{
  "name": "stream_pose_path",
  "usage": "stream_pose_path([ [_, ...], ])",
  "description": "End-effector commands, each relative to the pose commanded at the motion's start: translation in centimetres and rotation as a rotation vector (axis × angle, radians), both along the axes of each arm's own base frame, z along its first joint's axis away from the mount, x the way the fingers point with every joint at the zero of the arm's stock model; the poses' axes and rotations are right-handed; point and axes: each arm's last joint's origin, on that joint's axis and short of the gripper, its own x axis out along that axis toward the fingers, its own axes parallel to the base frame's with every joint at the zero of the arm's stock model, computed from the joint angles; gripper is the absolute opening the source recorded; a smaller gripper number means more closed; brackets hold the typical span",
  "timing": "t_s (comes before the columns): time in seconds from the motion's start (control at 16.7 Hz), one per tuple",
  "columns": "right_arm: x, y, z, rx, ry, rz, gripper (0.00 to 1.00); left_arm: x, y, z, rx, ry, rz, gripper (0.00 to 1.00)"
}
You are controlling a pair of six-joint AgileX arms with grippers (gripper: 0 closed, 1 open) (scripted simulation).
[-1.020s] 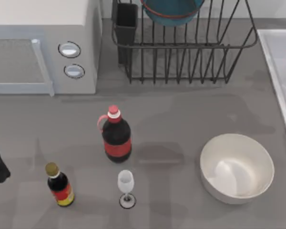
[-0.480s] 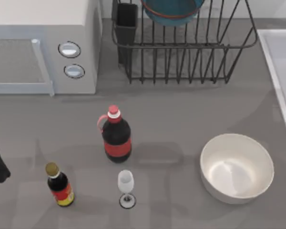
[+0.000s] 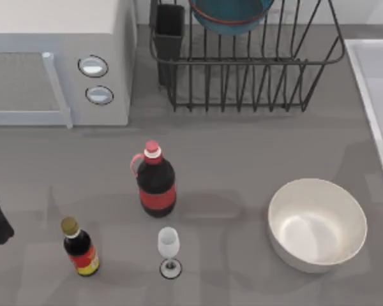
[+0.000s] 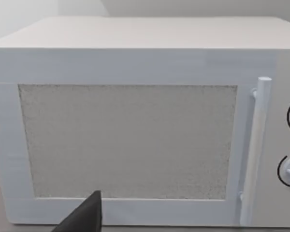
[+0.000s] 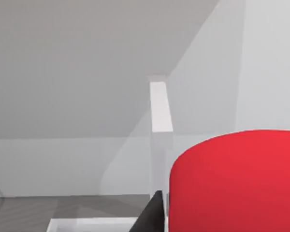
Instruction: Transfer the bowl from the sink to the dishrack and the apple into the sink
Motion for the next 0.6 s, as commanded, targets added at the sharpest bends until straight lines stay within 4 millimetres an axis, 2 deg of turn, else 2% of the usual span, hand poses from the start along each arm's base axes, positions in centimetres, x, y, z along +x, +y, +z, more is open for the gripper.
stream_pose_path([
  [0.48,-0.3,0.1,-0.3,-0.01,-0.01,0.007,0.0,0.0,0.0,0.0,0.0,0.0,0.0,1.0],
  [0.6,-0.1,-0.1,-1.1,-0.006,-0.003,0.005,0.0,0.0,0.0,0.0,0.0,0.0,0.0,1.0],
])
